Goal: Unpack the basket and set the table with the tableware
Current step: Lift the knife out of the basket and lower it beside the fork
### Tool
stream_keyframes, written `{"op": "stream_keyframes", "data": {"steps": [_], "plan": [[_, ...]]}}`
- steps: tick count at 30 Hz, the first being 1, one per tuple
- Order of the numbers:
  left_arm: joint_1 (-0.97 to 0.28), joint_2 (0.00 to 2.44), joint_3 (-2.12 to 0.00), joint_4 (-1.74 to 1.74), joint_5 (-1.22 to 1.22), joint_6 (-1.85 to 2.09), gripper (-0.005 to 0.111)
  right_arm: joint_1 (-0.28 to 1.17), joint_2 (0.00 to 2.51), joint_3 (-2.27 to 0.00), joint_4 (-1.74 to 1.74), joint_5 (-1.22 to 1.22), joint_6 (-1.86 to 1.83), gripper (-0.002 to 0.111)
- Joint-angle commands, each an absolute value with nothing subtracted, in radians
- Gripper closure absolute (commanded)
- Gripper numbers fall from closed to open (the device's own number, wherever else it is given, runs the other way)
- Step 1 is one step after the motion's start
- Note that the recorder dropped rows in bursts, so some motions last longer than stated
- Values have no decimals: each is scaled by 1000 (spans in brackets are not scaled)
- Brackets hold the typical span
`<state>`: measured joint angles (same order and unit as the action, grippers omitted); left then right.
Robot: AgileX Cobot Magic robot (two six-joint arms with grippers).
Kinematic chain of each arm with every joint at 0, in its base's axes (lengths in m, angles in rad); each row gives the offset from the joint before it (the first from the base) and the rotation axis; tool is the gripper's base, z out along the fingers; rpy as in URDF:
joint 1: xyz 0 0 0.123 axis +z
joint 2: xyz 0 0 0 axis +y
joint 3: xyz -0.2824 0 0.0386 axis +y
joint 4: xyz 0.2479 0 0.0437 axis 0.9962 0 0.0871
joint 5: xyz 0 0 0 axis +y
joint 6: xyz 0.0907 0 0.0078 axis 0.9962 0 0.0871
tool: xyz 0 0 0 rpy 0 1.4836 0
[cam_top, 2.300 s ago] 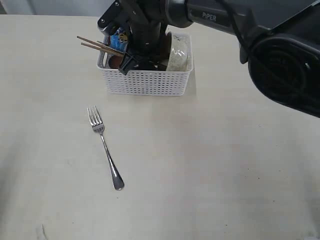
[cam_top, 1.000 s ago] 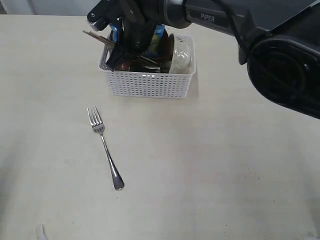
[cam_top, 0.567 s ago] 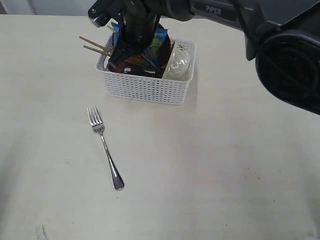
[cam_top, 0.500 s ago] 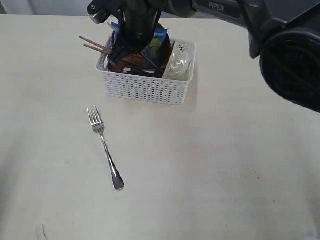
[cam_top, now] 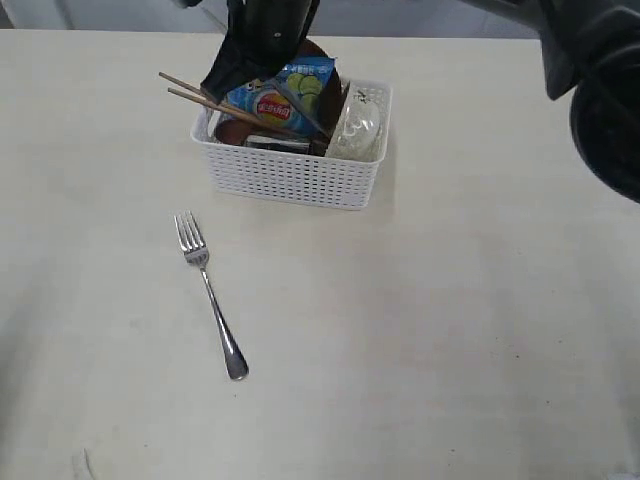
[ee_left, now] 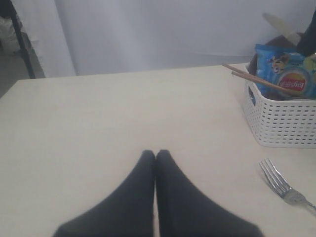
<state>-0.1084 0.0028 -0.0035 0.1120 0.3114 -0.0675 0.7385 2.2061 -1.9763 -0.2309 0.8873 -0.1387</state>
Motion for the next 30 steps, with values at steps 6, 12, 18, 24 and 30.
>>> {"op": "stream_keyframes", "data": {"steps": [6, 12, 18, 24, 30], "plan": [[-115, 0, 0, 101, 304, -67, 107, 737, 2088, -1977, -154, 835, -116, 109], [-115, 0, 0, 101, 304, -67, 107, 737, 2000, -1977, 14, 857, -116, 109], [-115, 0, 0, 101, 304, -67, 107, 737, 1937, -1975, 200, 984, -38, 109], [-115, 0, 0, 108, 304, -67, 107, 764, 1923, -1916, 279, 1074, 54, 109], [-115, 0, 0, 108, 304, -67, 107, 866, 1868, -1724, 385, 1010, 82, 109]]}}
